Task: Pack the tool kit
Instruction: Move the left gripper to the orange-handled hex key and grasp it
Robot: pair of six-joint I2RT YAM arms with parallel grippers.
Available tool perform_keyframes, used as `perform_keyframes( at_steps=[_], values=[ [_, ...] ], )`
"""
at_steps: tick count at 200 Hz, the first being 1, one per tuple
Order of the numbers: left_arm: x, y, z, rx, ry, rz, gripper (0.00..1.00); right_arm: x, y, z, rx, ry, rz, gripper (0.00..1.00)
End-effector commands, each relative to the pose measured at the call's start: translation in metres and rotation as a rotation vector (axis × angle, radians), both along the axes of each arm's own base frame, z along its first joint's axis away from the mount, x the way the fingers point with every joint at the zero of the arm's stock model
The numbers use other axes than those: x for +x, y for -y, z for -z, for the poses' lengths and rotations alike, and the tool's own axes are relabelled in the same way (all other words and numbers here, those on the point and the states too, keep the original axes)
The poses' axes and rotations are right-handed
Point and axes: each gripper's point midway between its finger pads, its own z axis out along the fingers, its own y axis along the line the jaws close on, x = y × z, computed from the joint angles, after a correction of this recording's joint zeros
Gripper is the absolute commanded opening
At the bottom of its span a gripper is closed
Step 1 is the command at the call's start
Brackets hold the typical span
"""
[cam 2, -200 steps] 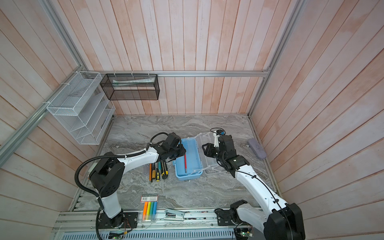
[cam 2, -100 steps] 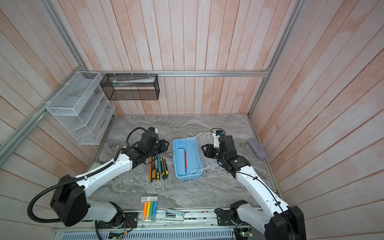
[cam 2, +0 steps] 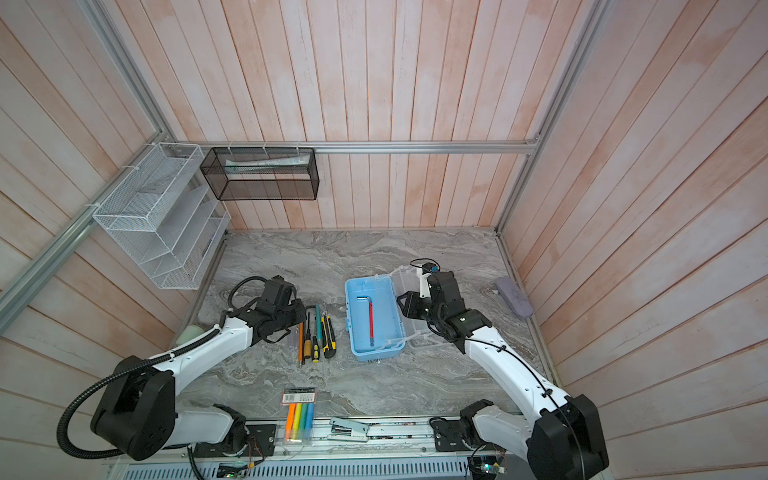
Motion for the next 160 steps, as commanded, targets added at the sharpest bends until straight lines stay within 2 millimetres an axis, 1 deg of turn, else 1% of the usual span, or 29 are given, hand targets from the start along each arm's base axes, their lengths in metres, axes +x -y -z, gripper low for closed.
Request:
perform_keyframes(
  at_steps=[1, 36, 68, 96, 130, 160],
  values=[
    [0.011, -0.006, 0.006, 0.057, 0.003, -0.009, 0.24, 0.006, -0.003, -0.008, 0.007, 0.023, 0.008, 0.38],
    [0.014, -0.015, 0.019, 0.109, -0.016, -0.029, 0.22, 0.007, -0.002, -0.004, -0.001, 0.015, 0.014, 0.38],
    [0.016, -0.015, 0.030, 0.122, -0.036, -0.027, 0.21, 0.008, -0.003, 0.000, 0.000, 0.006, 0.013, 0.38],
    [0.014, -0.015, 0.042, 0.126, -0.056, -0.027, 0.21, 0.009, -0.002, 0.004, -0.009, 0.002, 0.020, 0.38],
    [0.014, -0.015, 0.052, 0.136, -0.077, -0.019, 0.19, 0.010, -0.001, 0.005, -0.010, 0.006, 0.024, 0.38],
    [0.013, -0.016, 0.061, 0.149, -0.097, -0.026, 0.18, 0.008, 0.000, 0.010, -0.013, -0.002, 0.028, 0.38]
  ],
)
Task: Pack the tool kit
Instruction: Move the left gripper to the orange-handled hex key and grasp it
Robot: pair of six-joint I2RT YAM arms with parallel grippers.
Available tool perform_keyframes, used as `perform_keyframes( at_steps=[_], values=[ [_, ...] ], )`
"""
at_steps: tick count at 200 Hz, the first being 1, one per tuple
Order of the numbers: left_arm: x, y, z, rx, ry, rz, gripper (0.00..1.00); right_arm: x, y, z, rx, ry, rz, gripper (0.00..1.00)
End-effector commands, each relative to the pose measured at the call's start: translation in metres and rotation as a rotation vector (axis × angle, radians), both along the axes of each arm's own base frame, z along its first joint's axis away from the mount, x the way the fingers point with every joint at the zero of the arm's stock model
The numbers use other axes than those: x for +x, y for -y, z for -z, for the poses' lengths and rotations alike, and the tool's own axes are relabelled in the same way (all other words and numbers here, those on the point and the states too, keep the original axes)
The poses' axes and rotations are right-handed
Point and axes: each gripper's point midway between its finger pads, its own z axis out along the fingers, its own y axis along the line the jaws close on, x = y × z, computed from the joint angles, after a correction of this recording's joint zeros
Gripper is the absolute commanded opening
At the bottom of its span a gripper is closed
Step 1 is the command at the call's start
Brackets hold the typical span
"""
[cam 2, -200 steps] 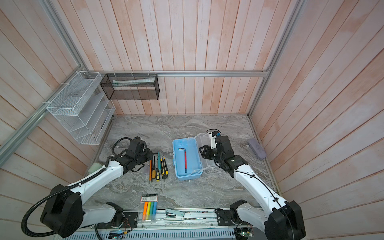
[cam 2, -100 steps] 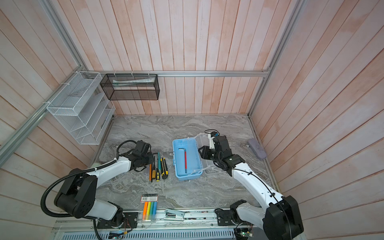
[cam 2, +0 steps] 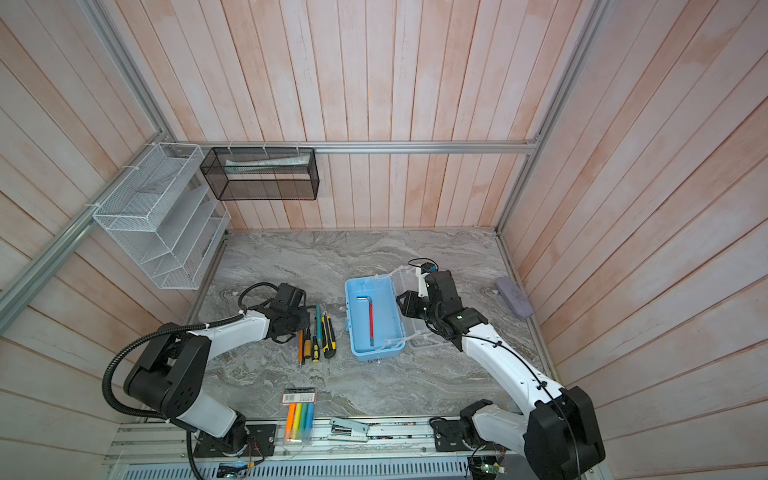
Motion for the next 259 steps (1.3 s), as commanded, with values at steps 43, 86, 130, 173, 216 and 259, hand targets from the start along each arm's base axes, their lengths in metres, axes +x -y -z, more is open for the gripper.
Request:
perform_keyframes(
  at_steps=[43, 86, 130, 173, 216, 259],
  values=[
    [0.007, -0.005, 0.008, 0.038, -0.005, -0.014, 0.17, 0.001, 0.003, 0.007, -0.012, 0.004, 0.022, 0.38],
    [0.006, -0.005, 0.013, 0.051, -0.025, -0.011, 0.15, 0.001, 0.004, 0.012, -0.015, -0.003, 0.024, 0.38],
    [0.002, -0.011, 0.023, 0.103, -0.068, -0.010, 0.19, 0.001, 0.004, 0.012, -0.004, -0.003, 0.020, 0.38],
    [-0.001, -0.013, 0.026, 0.134, -0.079, -0.006, 0.20, 0.002, 0.006, 0.011, 0.002, 0.000, 0.025, 0.38],
    [-0.003, -0.011, 0.034, 0.143, -0.103, 0.005, 0.15, 0.001, 0.008, 0.014, 0.006, -0.002, 0.025, 0.38],
    [0.002, -0.004, 0.024, 0.112, -0.087, 0.023, 0.00, 0.002, 0.009, 0.011, 0.024, 0.002, 0.025, 0.38]
  ],
)
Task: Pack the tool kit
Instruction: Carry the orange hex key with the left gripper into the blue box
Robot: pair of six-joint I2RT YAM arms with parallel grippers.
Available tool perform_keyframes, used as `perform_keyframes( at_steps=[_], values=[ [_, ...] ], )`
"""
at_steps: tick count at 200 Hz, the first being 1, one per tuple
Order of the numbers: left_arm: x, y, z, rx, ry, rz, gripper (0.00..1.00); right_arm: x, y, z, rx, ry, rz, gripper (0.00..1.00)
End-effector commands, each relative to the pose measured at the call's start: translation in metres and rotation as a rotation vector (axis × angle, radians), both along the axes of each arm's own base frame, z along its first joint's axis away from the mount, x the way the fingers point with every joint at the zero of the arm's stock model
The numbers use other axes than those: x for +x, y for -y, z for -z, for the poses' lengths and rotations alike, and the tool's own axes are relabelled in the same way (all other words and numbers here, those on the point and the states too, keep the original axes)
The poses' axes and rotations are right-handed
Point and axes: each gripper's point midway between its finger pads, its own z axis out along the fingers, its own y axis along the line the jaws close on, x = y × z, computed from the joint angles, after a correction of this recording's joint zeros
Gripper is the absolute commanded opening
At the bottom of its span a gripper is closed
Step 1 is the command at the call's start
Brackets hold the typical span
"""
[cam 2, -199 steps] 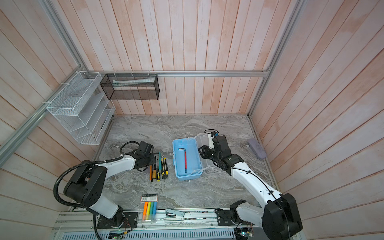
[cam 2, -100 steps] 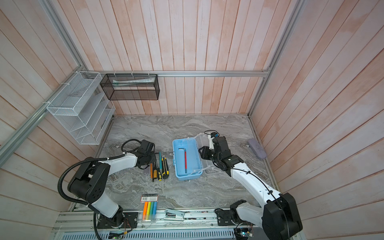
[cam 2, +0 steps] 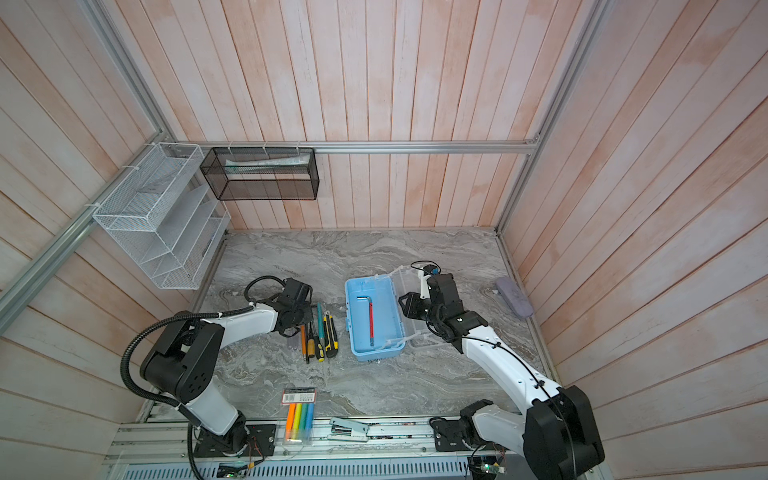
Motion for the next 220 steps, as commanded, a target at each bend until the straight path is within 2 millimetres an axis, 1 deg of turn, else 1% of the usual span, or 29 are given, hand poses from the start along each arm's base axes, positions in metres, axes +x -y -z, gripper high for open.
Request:
perform_keyframes(
  at_steps=[1, 14, 28, 51, 66, 96, 115, 128, 142, 158, 176, 201, 220],
  values=[
    [-0.021, -0.003, 0.020, 0.022, -0.113, 0.018, 0.00, -0.002, 0.000, 0.000, 0.020, -0.005, -0.003, 0.38],
    [-0.018, 0.001, 0.007, 0.002, -0.089, 0.027, 0.00, -0.002, 0.000, -0.002, 0.027, -0.002, -0.003, 0.38],
    [-0.015, 0.008, -0.011, -0.034, -0.060, 0.047, 0.00, -0.002, 0.000, -0.004, 0.031, 0.000, -0.003, 0.38],
    [-0.011, 0.020, -0.051, -0.114, 0.010, 0.078, 0.00, -0.003, -0.001, -0.006, 0.039, 0.004, -0.006, 0.38],
    [-0.010, 0.028, -0.081, -0.179, 0.062, 0.085, 0.00, -0.002, 0.000, -0.009, 0.044, 0.012, -0.001, 0.38],
    [-0.009, 0.057, -0.144, -0.343, 0.194, 0.128, 0.00, -0.001, 0.003, -0.012, 0.054, 0.021, 0.009, 0.38],
    [-0.009, 0.076, -0.174, -0.408, 0.240, 0.159, 0.00, 0.001, 0.004, -0.015, 0.061, 0.024, 0.012, 0.37],
    [-0.009, 0.091, -0.190, -0.459, 0.271, 0.181, 0.00, 0.001, 0.004, -0.019, 0.064, 0.030, 0.011, 0.37],
    [-0.007, 0.108, -0.199, -0.499, 0.284, 0.202, 0.00, 0.002, 0.006, -0.024, 0.070, 0.041, 0.018, 0.37],
    [-0.003, 0.124, -0.204, -0.547, 0.296, 0.213, 0.00, 0.001, 0.006, -0.028, 0.077, 0.047, 0.020, 0.38],
    [0.001, 0.147, -0.206, -0.584, 0.300, 0.239, 0.00, 0.001, 0.008, -0.031, 0.079, 0.052, 0.023, 0.38],
    [0.006, 0.183, -0.198, -0.594, 0.276, 0.288, 0.00, 0.000, 0.008, -0.035, 0.081, 0.058, 0.024, 0.39],
    [0.008, 0.204, -0.186, -0.596, 0.253, 0.298, 0.00, -0.001, 0.010, -0.037, 0.082, 0.065, 0.028, 0.39]
  ],
)
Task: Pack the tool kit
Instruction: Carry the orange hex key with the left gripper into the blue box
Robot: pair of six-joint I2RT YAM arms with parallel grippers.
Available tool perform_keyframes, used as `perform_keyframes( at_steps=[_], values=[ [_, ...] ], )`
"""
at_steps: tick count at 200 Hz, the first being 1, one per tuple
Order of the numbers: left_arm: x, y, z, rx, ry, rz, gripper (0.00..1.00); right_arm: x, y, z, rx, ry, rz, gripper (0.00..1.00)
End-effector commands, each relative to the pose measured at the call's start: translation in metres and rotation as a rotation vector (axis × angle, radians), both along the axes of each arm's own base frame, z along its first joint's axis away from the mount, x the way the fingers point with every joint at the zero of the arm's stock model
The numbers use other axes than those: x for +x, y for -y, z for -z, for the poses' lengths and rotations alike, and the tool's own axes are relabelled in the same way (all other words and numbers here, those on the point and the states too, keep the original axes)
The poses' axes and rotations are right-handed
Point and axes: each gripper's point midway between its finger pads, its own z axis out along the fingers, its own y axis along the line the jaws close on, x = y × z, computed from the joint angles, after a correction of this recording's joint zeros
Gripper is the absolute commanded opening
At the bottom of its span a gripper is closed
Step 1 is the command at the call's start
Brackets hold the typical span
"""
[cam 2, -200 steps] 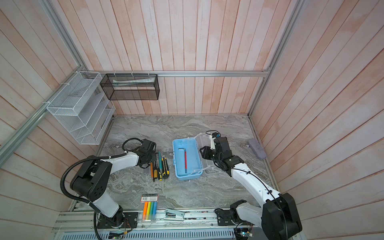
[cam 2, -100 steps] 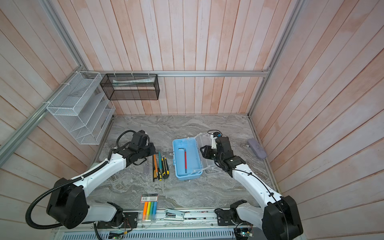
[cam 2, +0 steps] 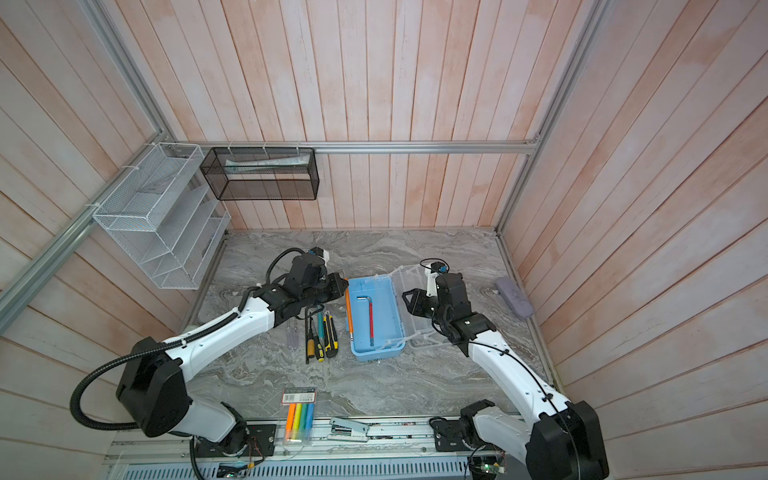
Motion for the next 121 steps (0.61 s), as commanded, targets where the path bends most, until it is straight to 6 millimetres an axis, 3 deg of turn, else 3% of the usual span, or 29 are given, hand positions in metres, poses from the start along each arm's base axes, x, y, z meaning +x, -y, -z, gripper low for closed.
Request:
perform_keyframes(
  at_steps=[1, 31, 75, 121],
  values=[
    [0.008, 0.031, -0.013, -0.069, 0.032, 0.017, 0.00, -0.001, 0.001, -0.014, 0.022, 0.017, 0.004, 0.39],
    [0.011, 0.045, 0.015, -0.041, -0.011, 0.004, 0.00, -0.004, 0.001, -0.014, 0.025, 0.018, 0.001, 0.39],
    [0.014, 0.043, 0.066, 0.017, -0.094, -0.031, 0.00, -0.005, 0.004, -0.007, 0.018, 0.007, 0.005, 0.39],
    [0.018, 0.044, 0.101, 0.092, -0.154, -0.036, 0.00, -0.006, 0.004, 0.000, 0.016, -0.004, 0.003, 0.40]
  ],
)
